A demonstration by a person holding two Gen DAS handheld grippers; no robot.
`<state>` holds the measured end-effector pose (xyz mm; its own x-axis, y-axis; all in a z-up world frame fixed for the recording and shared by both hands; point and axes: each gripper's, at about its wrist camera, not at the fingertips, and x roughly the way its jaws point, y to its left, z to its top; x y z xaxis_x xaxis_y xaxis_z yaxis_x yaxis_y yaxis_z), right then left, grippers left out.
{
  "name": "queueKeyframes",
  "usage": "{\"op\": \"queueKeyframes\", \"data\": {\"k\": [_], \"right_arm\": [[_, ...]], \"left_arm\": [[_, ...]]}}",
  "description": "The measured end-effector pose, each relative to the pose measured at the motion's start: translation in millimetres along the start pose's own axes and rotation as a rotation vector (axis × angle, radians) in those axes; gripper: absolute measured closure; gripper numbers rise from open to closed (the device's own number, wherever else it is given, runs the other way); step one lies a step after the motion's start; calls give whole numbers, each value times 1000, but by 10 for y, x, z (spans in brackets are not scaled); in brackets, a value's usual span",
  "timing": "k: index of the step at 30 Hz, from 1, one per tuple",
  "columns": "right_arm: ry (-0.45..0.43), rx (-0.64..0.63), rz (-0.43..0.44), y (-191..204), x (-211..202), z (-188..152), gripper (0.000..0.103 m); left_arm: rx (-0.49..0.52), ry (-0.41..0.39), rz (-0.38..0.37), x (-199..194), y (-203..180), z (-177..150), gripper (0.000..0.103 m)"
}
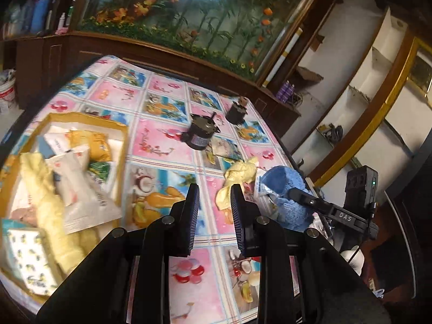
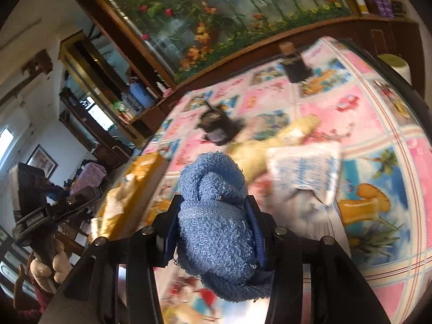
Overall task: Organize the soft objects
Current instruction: 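Grasp the yellow towel with left tool while right tool carries blue towel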
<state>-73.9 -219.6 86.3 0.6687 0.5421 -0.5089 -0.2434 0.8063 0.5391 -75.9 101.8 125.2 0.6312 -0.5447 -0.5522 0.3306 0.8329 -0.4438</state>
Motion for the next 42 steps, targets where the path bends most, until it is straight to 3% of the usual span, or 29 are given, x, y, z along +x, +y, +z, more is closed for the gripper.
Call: {"op": "queueKeyframes", "data": {"k": [5,14,21,28,32,35,37,42], "right_arm": [[20,-49,114,512,92,128,58],[98,-105,267,1297,607,324,58],[142,-115,305,1688,1124,511,58],[224,-86,261,1847,1853,606,58],[256,-69,247,1842,2056,647,58],[250,-94,248,1839,1899,733,58],[238,-113,255,1787,1634,819,58],[135,-126,174,1375,725,907,58]], "left_arm": [[-80,-78,96,-485,447,-106,80],[-194,-95,201,-724,1072,-338,80],[-143,-112,296,-736,1170,-394,80],[-103,-130,385,-685,1329,-349,80],[-154,-140,333,-736,1442,-323,80],[-157,-135,250,-748,1336,-301,62],[-120,-122,173,-685,1135,-277,45],[41,-5,-13,-143,424,-273,41]]}}
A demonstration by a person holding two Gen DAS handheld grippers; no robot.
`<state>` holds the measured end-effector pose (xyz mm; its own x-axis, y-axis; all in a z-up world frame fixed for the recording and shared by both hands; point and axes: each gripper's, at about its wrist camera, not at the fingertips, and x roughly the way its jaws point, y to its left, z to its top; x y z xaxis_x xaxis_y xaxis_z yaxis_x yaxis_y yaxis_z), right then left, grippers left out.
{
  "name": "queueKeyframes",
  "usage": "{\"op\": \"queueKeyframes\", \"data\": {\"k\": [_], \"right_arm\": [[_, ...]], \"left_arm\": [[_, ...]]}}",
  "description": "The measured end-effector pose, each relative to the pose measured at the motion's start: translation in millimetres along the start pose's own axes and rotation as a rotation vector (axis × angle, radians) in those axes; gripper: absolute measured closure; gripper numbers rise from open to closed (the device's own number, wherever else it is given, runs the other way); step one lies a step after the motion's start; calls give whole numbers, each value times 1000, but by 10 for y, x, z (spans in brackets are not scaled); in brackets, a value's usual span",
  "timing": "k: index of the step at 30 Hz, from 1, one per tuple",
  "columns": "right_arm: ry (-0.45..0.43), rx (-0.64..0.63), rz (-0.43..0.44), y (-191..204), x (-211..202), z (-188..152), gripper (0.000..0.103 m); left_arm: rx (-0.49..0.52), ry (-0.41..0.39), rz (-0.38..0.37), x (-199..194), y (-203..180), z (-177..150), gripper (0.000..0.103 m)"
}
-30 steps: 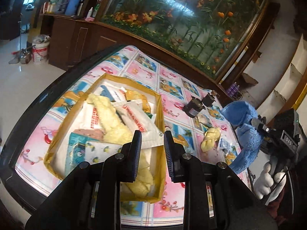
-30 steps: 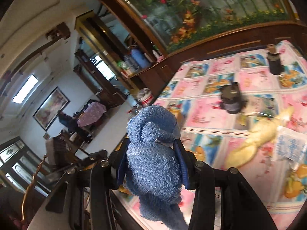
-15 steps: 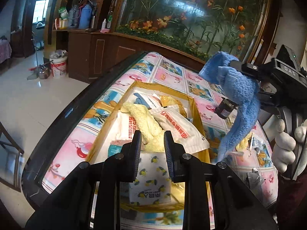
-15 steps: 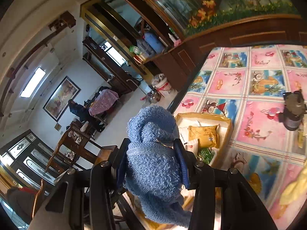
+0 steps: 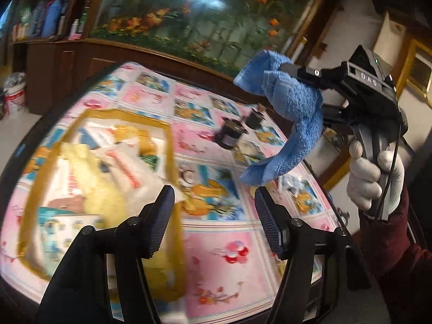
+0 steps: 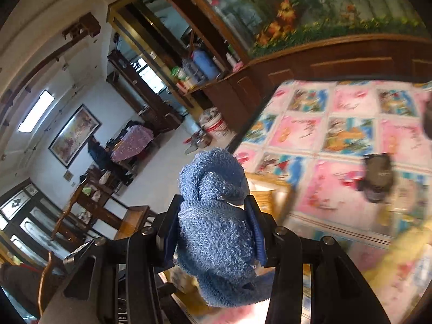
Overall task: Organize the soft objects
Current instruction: 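Grasp the yellow towel with left tool while right tool carries blue towel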
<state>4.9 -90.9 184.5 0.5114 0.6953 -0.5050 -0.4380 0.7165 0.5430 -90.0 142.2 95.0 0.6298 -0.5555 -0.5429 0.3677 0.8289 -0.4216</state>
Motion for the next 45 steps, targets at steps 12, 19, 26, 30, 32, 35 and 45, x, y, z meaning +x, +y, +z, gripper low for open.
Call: {"op": "queueKeyframes", "data": {"k": [12,19,26,30,32,35,45], "right_arm": [[-169,205,-143,-1170,-1428,-703,57],[-201,279,-124,-1536,-1689,-871,57],[-179,299,-120,-1714,-1645,-950,56],[-163,292,-96,-1658,-1550,-934,56],[-159,275,-86,-1575,-1506,-909,56],[-157,247,-54,-1384,-1436,-817,56],[-104,81,115,-307,-797,-349,57]], "left_arm": [[280,166,-13,1633,-1224,172,31],[408,273,115,2768,-1375,393,29],[445,367,88,3004,-1422,256,61],[369,320,61,2693,-1347,327,61],[315,284,41,2468,-1294,383,61],[236,212,6,2000,-1187,492,61],[88,-39,81,138,-395,730,60]]}}
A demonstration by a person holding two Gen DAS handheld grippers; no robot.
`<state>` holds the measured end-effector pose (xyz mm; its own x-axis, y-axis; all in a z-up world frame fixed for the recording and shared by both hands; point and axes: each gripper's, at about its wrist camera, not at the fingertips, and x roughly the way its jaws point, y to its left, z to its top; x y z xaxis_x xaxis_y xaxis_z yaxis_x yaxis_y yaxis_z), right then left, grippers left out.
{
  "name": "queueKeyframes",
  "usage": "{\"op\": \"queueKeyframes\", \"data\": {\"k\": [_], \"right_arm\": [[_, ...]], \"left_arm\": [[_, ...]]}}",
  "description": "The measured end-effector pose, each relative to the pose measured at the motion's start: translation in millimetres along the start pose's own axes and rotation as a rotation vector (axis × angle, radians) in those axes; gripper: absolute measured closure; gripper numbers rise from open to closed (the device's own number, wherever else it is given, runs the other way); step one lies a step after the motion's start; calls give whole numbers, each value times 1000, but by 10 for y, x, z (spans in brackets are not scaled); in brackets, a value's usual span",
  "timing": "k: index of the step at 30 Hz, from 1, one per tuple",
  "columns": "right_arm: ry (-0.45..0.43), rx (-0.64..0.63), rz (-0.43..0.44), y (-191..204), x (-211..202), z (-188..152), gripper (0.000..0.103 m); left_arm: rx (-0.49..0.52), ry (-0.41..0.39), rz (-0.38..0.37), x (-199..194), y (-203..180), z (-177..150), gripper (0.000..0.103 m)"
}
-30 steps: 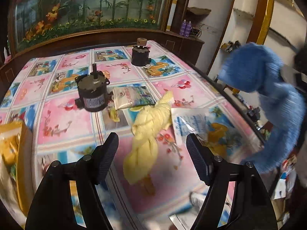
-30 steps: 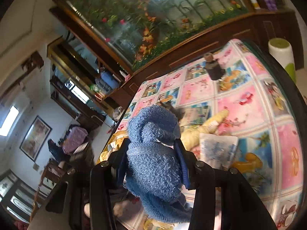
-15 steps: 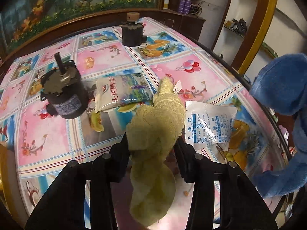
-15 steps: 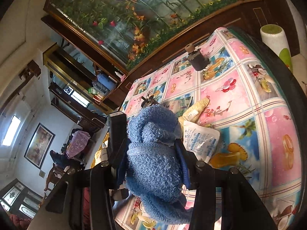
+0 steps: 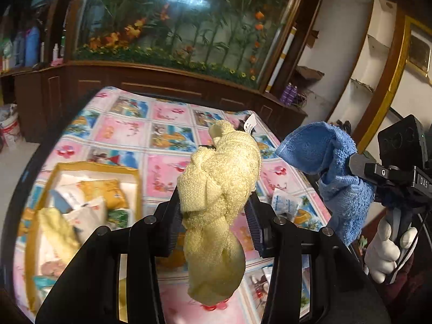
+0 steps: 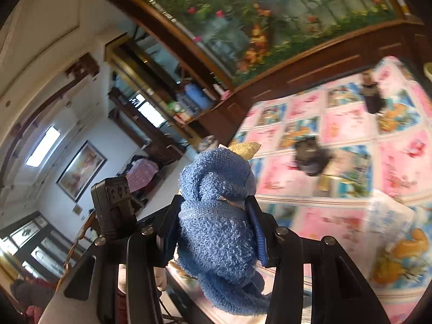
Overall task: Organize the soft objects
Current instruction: 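Lower yellow towel and blue towel into the foam box and open both tools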
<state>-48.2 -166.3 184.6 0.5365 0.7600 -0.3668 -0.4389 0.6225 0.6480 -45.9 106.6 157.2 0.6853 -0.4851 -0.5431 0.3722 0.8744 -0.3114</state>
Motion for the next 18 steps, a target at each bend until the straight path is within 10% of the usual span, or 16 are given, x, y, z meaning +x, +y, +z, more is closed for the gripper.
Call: {"op": "queueKeyframes", "data": {"k": [11,18], "right_arm": [[136,43,136,539,1620,189,57],[198,93,10,285,2457,136,57]], "left_arm": [[-184,5,230,-392,1222,-246,60],[-266,62,314,-92,1668,-392,58]]}}
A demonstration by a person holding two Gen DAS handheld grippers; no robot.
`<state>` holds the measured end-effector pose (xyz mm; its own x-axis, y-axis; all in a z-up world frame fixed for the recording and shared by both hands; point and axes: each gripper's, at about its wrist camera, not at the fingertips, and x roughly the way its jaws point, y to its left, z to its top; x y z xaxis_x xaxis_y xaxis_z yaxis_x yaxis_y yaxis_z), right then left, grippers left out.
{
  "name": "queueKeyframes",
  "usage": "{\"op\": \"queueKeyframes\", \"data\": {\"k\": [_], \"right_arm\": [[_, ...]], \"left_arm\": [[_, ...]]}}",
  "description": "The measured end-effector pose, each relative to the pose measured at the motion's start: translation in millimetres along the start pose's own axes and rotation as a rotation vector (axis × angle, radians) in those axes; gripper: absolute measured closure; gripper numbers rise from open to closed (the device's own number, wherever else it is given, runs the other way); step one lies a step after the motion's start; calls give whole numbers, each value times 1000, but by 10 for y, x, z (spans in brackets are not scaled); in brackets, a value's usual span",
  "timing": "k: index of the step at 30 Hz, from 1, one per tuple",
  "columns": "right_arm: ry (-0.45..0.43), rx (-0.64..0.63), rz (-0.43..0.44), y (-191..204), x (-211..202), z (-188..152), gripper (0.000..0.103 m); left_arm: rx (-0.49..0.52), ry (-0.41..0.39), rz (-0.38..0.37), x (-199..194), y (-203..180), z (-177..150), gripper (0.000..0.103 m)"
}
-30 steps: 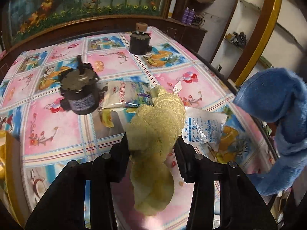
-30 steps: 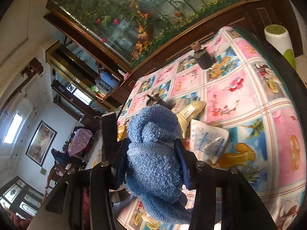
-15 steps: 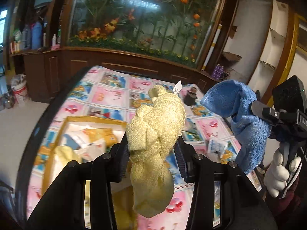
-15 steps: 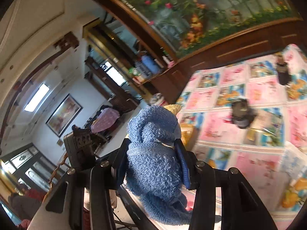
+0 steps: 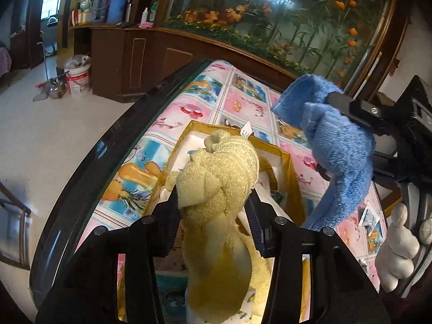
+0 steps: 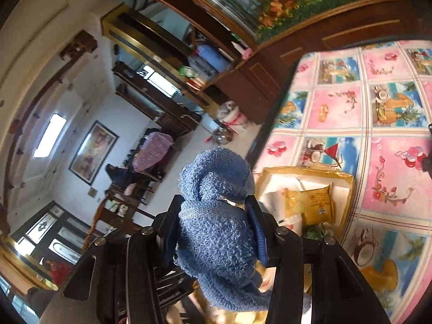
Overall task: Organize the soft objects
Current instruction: 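Lower yellow towel and blue towel into the foam box and open both tools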
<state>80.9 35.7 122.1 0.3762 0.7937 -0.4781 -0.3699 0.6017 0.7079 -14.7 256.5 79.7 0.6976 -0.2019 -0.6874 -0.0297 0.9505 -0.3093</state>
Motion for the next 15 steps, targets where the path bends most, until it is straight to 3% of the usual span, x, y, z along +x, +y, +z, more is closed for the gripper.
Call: {"op": "queueKeyframes", "data": {"k": [4,6,9,15], "right_arm": [[74,22,-95,-267,373,6,56],[115,31,-133,-377,512,-48,56],[157,30,-185,-468,637,-122,54],[73,-96,-226,-187,330,-122,42]], "left_arm": [[-18,-9,26,28,39,-16,54],[-13,-29,80,-2,19,-19,53],[-15,-79,184,-82,-16,-46,38],[29,-183,279,-301,-158,-112,37]]}}
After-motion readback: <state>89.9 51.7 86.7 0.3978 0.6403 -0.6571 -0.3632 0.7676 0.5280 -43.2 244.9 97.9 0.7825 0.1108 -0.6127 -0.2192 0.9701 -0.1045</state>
